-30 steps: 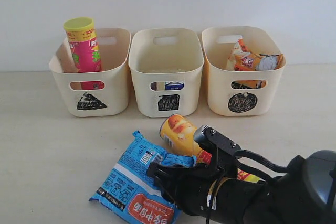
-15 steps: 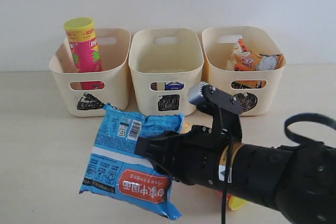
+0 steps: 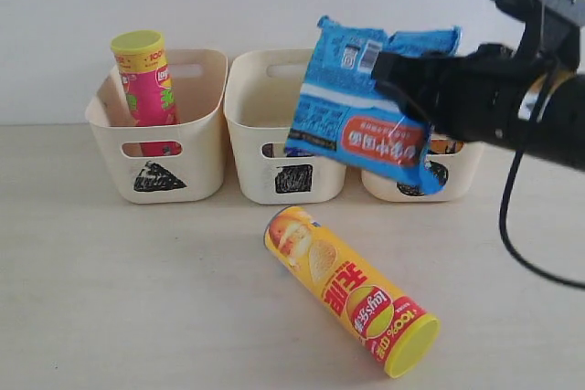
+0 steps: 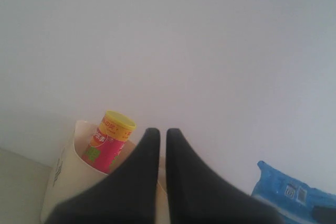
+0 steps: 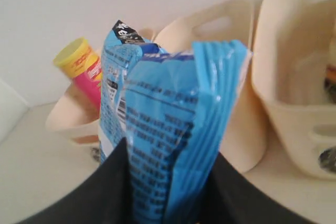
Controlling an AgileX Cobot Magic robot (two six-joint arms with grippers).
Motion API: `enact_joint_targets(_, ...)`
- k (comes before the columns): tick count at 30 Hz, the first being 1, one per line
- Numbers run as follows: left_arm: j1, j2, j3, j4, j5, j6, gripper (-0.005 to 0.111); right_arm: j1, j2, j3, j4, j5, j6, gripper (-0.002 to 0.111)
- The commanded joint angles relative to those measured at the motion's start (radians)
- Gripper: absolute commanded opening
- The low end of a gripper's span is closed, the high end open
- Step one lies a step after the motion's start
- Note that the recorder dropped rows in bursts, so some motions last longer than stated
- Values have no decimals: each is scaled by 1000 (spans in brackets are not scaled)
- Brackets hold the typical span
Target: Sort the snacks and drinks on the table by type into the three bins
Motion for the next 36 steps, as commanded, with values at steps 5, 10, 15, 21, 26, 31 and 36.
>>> enact_joint_targets(5, 3, -3, 5, 3, 9, -10, 4, -153, 126, -297, -2, 155, -301, 0)
enact_joint_targets(10, 3, -3, 5, 5, 13, -10, 4, -219, 269, -451, -2, 155, -345, 0)
enact_joint_targets(15, 3, -3, 5, 7, 18, -10, 4, -269, 417, -577, -2, 155, -386, 0)
enact_joint_targets(21, 3, -3, 5, 10, 18, -10, 4, -276, 561, -678, -2, 153, -423, 0)
enact_joint_targets(26, 3, -3, 5, 10, 18, -10, 4, -276, 639, -709, -2, 160, -420, 0)
enact_joint_targets(31, 3, -3, 5, 10, 18, -10, 4, -276, 641, -709, -2, 175, -422, 2)
enact_joint_targets(36, 3, -3, 5, 10, 18, -10, 4, -276, 632, -709, -2, 213, -467, 63)
